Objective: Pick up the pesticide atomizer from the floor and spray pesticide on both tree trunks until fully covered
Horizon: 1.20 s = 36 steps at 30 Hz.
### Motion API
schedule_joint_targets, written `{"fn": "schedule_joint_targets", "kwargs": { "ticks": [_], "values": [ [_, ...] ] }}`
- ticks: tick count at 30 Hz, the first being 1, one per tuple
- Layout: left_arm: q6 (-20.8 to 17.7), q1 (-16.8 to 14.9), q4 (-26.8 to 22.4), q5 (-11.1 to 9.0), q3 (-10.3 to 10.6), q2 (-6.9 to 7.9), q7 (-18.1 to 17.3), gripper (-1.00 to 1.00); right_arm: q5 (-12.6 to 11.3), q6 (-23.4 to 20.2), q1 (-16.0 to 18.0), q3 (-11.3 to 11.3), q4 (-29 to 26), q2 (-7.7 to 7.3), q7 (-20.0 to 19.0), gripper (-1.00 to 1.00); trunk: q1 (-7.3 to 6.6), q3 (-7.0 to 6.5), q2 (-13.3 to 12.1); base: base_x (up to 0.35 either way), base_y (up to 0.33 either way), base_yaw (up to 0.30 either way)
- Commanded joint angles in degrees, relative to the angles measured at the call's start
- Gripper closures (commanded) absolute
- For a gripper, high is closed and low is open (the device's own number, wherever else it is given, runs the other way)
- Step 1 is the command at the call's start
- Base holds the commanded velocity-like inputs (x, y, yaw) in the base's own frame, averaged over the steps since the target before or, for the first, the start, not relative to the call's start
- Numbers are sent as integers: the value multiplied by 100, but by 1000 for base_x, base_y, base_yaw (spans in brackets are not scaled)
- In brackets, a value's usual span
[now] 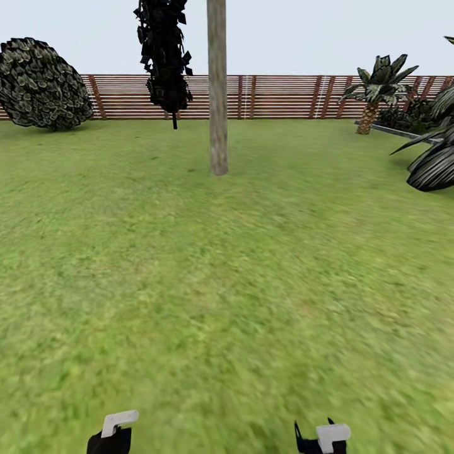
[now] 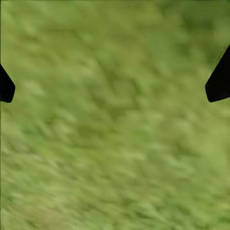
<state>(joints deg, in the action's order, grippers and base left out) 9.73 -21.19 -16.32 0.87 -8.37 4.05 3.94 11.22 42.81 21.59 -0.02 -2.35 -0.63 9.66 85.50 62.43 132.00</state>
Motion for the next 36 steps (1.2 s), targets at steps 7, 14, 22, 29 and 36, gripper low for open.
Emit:
{"fn": "schedule_joint_targets", "kwargs": {
  "ticks": [7,14,22,29,36],
  "values": [
    [21,-7,6,10,-6,-1,10,100,72,8,3,0,6,-45,53,-100,2,4,1,309,127,0],
    [21,-4,6,10,-6,-9,10,100,57,8,3,-24,4,-51,62,-100,2,4,1,328,98,0],
    [21,-7,10,10,-6,-10,8,100,56,8,3,-17,3,-51,62,-100,2,4,1,334,87,0],
    [21,-7,10,10,-6,-10,2,100,55,8,3,-8,6,-51,62,-100,2,4,1,334,84,0],
    [21,-7,11,10,-6,-10,1,100,56,8,3,-11,6,-51,62,-100,2,4,1,335,82,-180]
  ]
}}
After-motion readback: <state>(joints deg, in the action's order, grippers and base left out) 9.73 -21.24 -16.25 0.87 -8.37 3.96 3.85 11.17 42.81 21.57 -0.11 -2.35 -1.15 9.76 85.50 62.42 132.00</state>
